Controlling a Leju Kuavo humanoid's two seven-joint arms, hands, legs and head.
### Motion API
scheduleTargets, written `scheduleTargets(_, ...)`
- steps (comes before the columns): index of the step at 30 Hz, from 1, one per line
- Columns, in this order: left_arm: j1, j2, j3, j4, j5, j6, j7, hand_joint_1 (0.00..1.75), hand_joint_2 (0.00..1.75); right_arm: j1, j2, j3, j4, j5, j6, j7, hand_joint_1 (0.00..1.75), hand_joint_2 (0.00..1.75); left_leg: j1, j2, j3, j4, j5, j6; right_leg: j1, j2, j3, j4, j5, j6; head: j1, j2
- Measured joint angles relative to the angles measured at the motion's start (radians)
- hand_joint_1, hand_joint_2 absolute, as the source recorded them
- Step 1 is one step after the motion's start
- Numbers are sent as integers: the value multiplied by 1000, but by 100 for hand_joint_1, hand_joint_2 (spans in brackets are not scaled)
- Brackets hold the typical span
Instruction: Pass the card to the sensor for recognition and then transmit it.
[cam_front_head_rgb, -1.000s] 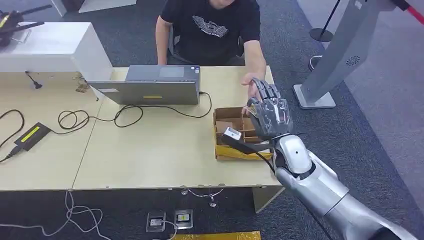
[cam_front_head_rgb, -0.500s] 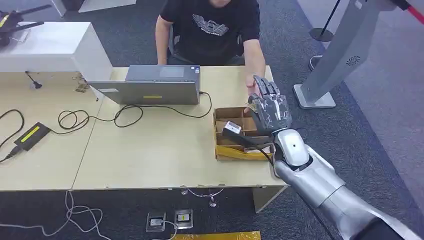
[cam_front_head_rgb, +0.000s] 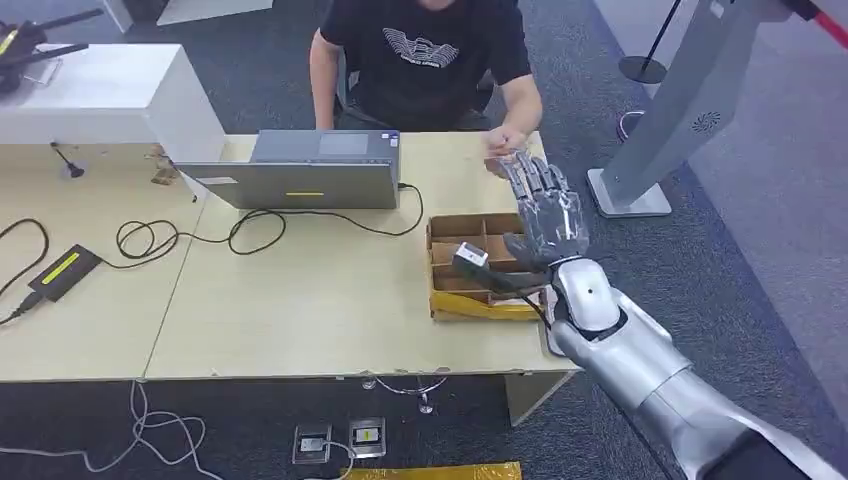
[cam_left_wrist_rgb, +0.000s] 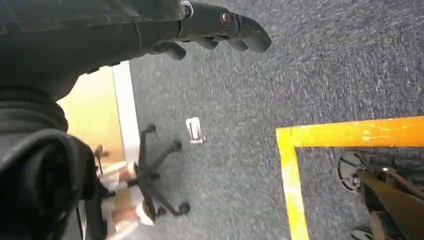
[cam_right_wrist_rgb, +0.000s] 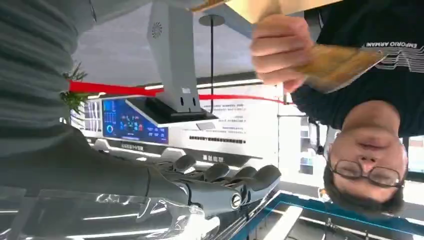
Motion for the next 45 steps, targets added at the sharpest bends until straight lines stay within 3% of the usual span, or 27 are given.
scheduleTargets(4,0,3,-14,0,-13,-13,-6,0,0,0,11,-2,7,-160,50,-65,0,175,0,0,0,0,0,0,0,0,0,0,0,0,0,0)
scheduleTargets(11,0,8,-38,0,-13,-25,-10,0,0,-5,16,-4,2,-272,121,-79,0,175,0,0,0,0,0,0,0,0,0,0,0,0,0,0)
scheduleTargets(17,0,18,-76,0,-43,-56,-18,0,0,-5,-32,-23,-121,-378,320,-4,0,175,0,1,1,0,0,0,0,1,-1,0,0,0,0,0)
scheduleTargets(25,1,21,-94,0,-11,-42,-2,0,0,-15,-143,-40,-373,-483,490,105,0,175,0,1,0,0,0,0,0,2,-1,0,0,0,0,0)
scheduleTargets(29,1,22,-107,0,-22,-27,24,0,0,-63,-201,-23,-485,-525,504,144,0,175,-1,1,0,0,0,0,0,2,-1,0,0,0,0,0)
scheduleTargets(36,0,23,-128,0,-35,-20,45,0,0,-103,-256,23,-587,-566,495,178,0,175,0,1,0,0,0,0,0,2,-1,0,0,0,0,0)
scheduleTargets(45,0,23,-141,0,-21,-10,58,0,0,-121,-300,135,-613,-570,495,237,0,175,0,1,-1,0,0,0,0,2,-1,0,0,0,0,0)
